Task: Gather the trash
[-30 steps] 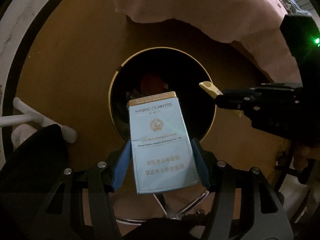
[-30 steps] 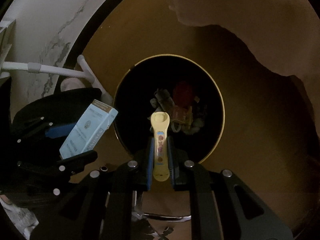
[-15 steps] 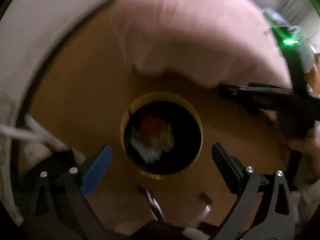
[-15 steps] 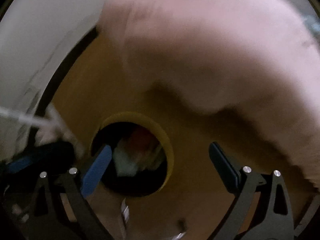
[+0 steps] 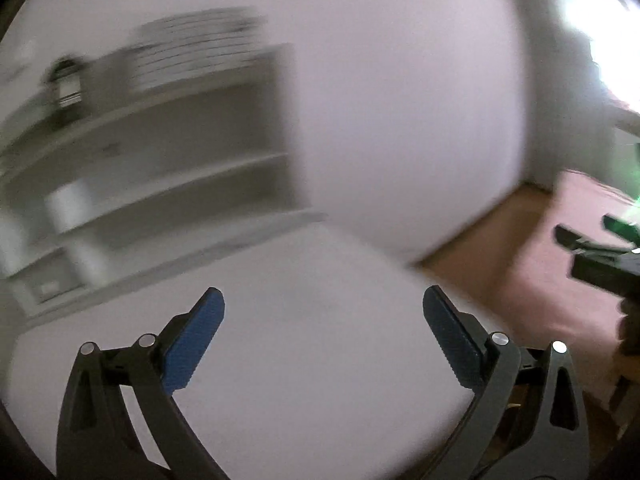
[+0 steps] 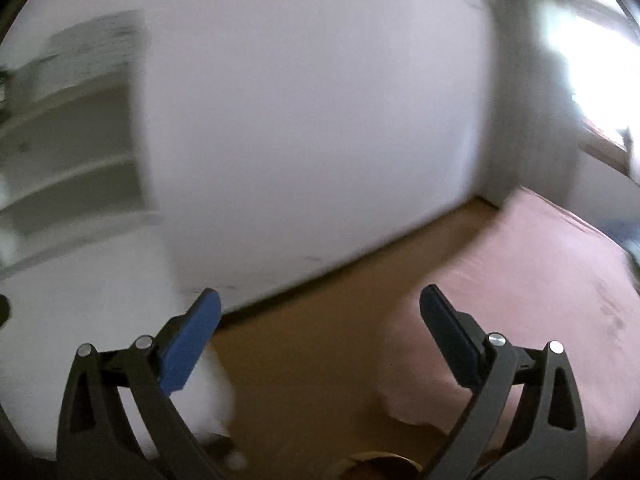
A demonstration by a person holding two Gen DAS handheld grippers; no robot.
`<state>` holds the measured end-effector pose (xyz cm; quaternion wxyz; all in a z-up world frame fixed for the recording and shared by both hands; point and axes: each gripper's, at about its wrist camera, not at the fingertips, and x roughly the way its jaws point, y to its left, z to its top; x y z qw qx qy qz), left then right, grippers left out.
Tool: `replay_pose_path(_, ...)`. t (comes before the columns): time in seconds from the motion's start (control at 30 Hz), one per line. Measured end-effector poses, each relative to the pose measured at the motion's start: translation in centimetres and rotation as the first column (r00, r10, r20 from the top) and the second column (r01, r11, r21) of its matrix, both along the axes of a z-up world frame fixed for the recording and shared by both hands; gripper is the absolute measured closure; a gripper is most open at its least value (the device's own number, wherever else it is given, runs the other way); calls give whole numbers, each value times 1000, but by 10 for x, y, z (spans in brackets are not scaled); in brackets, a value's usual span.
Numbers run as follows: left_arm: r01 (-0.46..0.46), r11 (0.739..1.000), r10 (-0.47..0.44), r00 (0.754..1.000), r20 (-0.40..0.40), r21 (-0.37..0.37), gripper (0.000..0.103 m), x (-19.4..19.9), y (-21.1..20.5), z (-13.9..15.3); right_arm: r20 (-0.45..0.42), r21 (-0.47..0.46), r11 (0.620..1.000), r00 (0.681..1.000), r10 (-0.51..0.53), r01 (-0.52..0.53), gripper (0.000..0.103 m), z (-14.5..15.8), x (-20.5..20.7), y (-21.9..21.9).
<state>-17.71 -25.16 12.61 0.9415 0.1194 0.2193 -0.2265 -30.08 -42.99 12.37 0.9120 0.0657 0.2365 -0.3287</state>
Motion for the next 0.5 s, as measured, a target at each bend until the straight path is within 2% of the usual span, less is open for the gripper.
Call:
replay_pose_path(0.07,-109,994,109,994,-6,21,6,21,41,-4,7,11,995,995,97,-97,7,4,43,38)
replay_pose_path(0.23,-310,950,311,946,-87,35,6,72,139,-21,27,18,947,947,321,-321,7,0,133,140)
replay_pose_path(0.3,-364,931,364,925,-106,25,6,88,175,-25,25,5,920,919,393,-393,7,-4,160,181)
replay_pose_path(0.4,-439,898,440,891,-111,37,6,103,208,-33,5,40,882,883,469,-469,7,-13,189,229)
replay_pose_path(0.5,-470,882,470,872,-137,39,6,112,235,-39,-25,21,857,857,515,-515,7,-25,207,260)
